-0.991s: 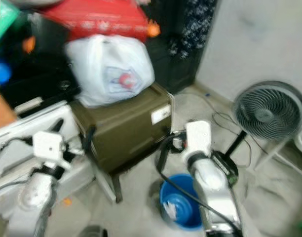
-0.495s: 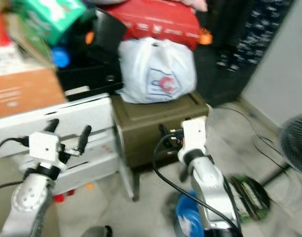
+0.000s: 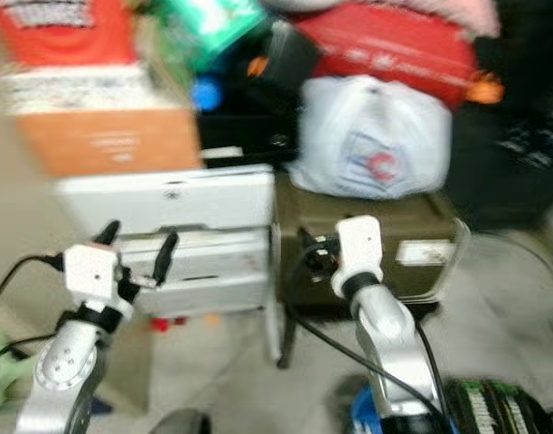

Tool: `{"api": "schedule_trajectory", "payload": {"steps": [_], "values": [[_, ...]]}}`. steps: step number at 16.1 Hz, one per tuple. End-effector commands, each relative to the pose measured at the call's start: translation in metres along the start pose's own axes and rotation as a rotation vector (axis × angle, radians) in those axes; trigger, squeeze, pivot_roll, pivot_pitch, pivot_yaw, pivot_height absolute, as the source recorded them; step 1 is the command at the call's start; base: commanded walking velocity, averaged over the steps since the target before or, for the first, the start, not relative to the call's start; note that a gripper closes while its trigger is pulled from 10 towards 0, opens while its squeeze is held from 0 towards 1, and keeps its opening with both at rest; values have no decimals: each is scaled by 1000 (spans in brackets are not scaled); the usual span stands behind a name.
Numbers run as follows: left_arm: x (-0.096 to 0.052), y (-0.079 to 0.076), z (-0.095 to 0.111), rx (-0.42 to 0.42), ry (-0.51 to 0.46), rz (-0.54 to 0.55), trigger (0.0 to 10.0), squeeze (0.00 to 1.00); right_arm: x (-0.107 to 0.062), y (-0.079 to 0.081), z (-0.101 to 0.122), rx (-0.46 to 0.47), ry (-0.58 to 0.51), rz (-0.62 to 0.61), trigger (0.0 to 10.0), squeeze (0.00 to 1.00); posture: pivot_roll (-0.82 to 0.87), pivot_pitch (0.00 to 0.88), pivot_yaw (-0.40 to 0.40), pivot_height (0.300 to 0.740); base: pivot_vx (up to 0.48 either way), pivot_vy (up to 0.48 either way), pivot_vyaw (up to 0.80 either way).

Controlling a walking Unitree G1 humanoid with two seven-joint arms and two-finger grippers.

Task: Clean up the room

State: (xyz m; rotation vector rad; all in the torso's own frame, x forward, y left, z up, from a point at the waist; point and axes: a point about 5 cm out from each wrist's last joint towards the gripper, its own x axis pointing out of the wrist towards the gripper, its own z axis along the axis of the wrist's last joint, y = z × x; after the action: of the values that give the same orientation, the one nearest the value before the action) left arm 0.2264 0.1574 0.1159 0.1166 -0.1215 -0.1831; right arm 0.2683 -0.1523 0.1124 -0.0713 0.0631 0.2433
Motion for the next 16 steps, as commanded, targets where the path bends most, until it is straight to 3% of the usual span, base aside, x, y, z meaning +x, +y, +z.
{"api": "schedule_trajectory", "payload": {"steps": [1, 4, 16], "values": [[-2, 4, 3, 21, -6, 4, 10000, 0, 0, 1, 2, 5, -9, -3, 10000, 0, -9, 19, -71, 740, 0, 0, 800], [-10, 5, -1, 26, 17, 3, 10000, 0, -5, 0, -3, 5, 6, -14, 10000, 0, -11, 24, -69, 740, 0, 0, 800], [-10, 4, -1, 27, 23, 7, 10000, 0, -4, 3, -2, -2, -2, -2, 10000, 0, -10, 29, -65, 740, 0, 0, 800]]}}
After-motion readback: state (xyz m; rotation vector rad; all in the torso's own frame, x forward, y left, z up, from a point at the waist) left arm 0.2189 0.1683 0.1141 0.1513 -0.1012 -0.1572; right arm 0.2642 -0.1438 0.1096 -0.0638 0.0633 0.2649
